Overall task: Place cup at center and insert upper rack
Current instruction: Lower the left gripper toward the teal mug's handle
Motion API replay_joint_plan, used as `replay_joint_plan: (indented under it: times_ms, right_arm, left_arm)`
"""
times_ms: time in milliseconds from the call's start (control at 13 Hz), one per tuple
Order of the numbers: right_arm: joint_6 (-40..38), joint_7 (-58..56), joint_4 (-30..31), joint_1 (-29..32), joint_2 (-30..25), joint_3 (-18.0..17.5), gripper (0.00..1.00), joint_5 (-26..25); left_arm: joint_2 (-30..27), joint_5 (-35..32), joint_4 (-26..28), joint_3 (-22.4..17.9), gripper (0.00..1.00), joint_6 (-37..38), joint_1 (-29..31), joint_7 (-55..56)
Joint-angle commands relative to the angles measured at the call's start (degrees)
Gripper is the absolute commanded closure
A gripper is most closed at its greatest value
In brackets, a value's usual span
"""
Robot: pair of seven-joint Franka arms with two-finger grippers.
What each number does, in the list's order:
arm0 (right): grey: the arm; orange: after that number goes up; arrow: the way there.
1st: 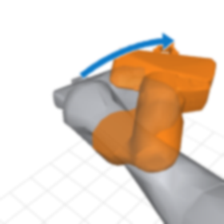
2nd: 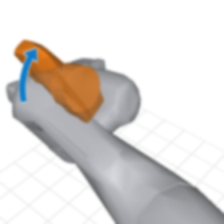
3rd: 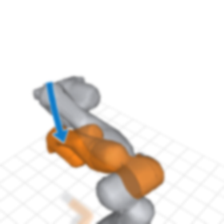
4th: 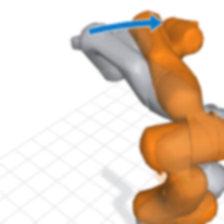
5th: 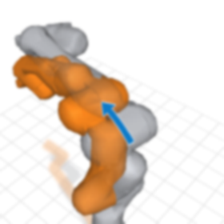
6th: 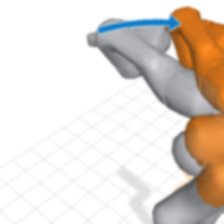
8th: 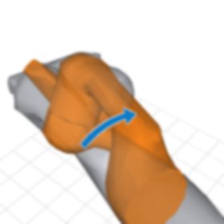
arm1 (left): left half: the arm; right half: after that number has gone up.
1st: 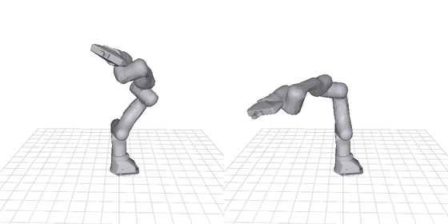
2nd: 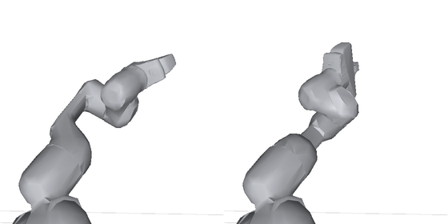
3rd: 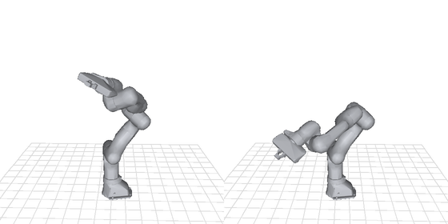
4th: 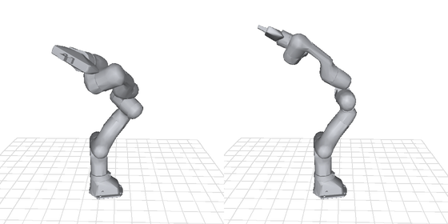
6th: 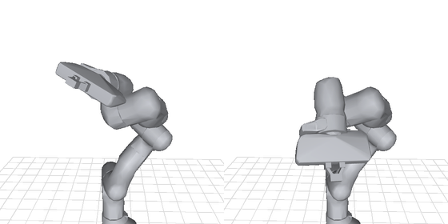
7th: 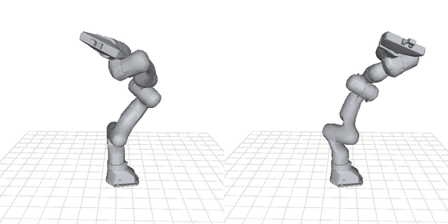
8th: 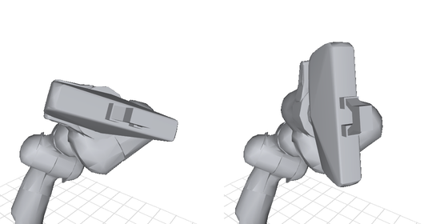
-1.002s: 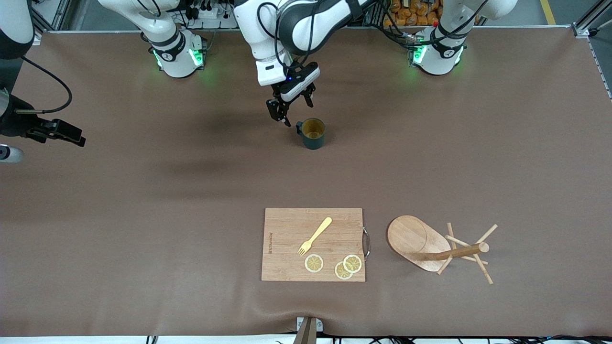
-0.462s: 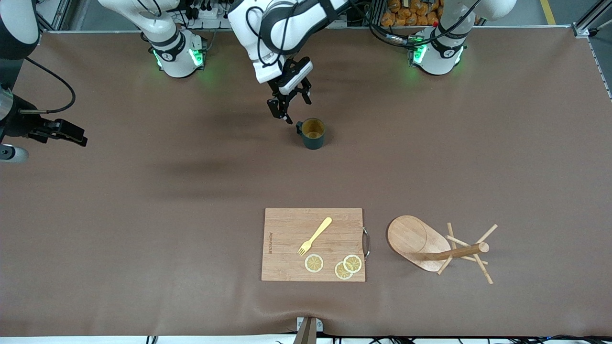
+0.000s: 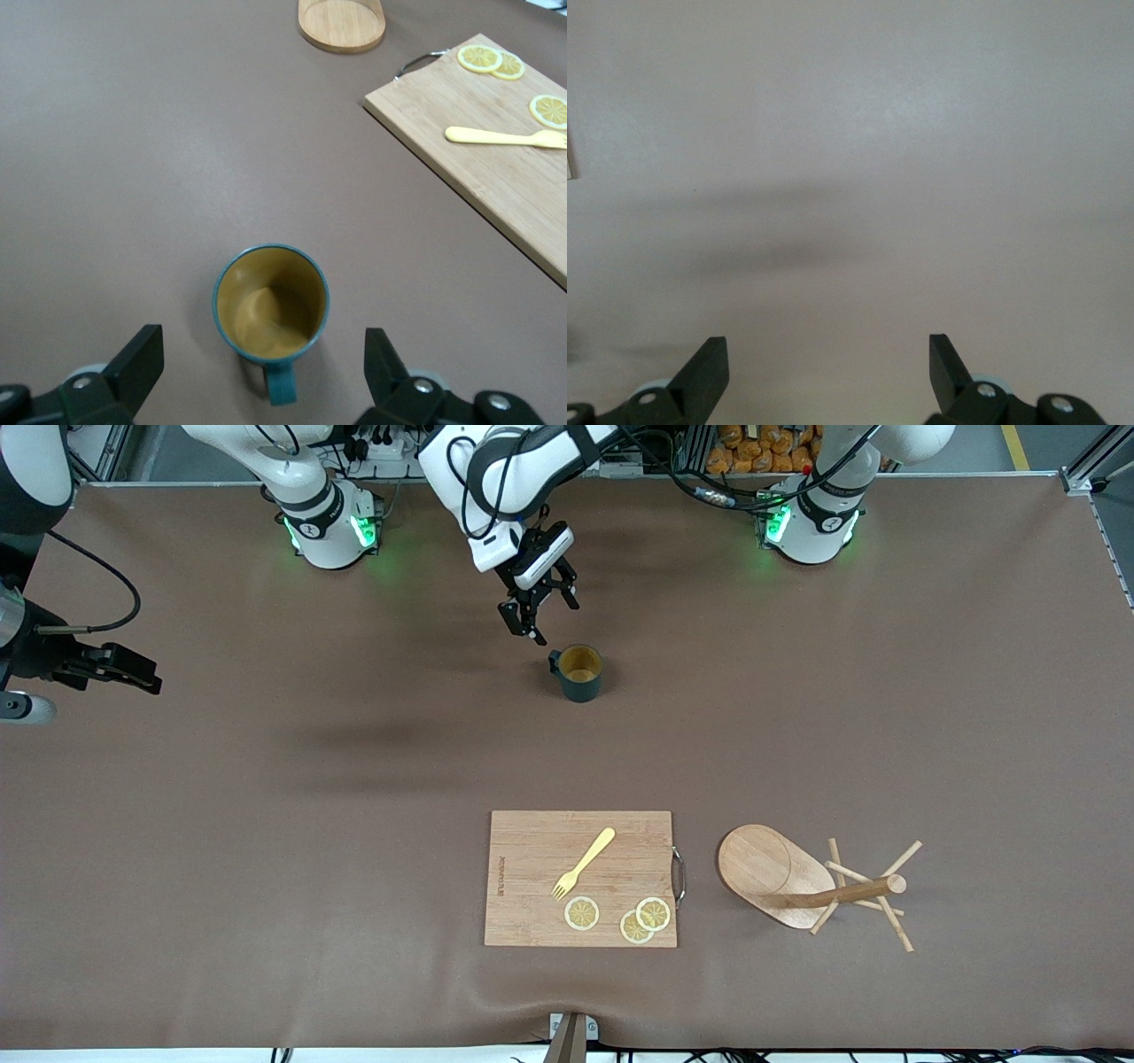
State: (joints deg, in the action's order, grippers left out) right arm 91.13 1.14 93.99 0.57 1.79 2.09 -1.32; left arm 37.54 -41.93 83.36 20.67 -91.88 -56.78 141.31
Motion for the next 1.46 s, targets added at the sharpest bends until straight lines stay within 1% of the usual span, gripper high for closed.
replay_joint_plan:
  times_ms: [0,154,308,385,462,539,694,925,1079,1387]
  right_arm:
    - [-1.0,-0.6,0.0,1.2,-0.9,-0.2,0.0,-1.0]
    - [-1.0,-1.0,-0.5,2.3,-0.9,-0.2,0.0,-1.6]
    - [-1.9,-1.1,-1.0,3.3,-1.1,-0.2,0.0,-2.0]
    - [-3.9,-0.4,-1.7,3.6,-1.0,-0.2,0.0,-1.9]
    - [-4.7,-0.3,-2.0,3.9,-1.1,-0.2,0.0,-1.9]
    - [-4.7,-0.3,-2.1,4.5,-1.2,-0.2,0.0,-1.8]
    - [-4.4,-0.3,-2.8,5.4,-0.9,-0.2,0.0,-1.8]
    - [-3.9,-0.8,-2.7,6.5,-0.7,-0.2,0.0,-1.1]
    - [-4.0,-0.8,-2.6,6.4,-0.9,-0.3,0.0,-0.8]
    - [-4.3,-0.8,-2.5,6.4,-1.0,-0.3,0.0,-0.3]
  left_arm:
    - [2.5,-2.7,-1.4,-1.2,0.0,1.6,-2.3,2.2]
    - [3.0,-2.5,-2.9,-2.6,0.0,1.8,-4.4,4.4]
    - [4.0,-2.1,-4.3,-2.8,0.0,2.7,-5.3,5.4]
    - [5.5,-2.1,-5.7,-2.9,0.0,2.8,-6.2,5.6]
    - [8.0,-2.1,-9.0,-3.5,0.0,2.9,-7.6,5.7]
    - [9.6,-2.0,-11.8,-5.1,0.0,3.0,-9.0,6.3]
    - [12.1,-2.0,-14.4,-7.4,0.0,2.8,-11.1,6.7]
    - [14.4,-1.9,-15.3,-7.6,0.0,2.2,-12.0,9.8]
    - [15.4,-2.0,-15.4,-7.6,0.0,1.3,-12.0,13.6]
    - [18.3,-2.0,-16.6,-7.7,0.0,0.3,-12.0,17.0]
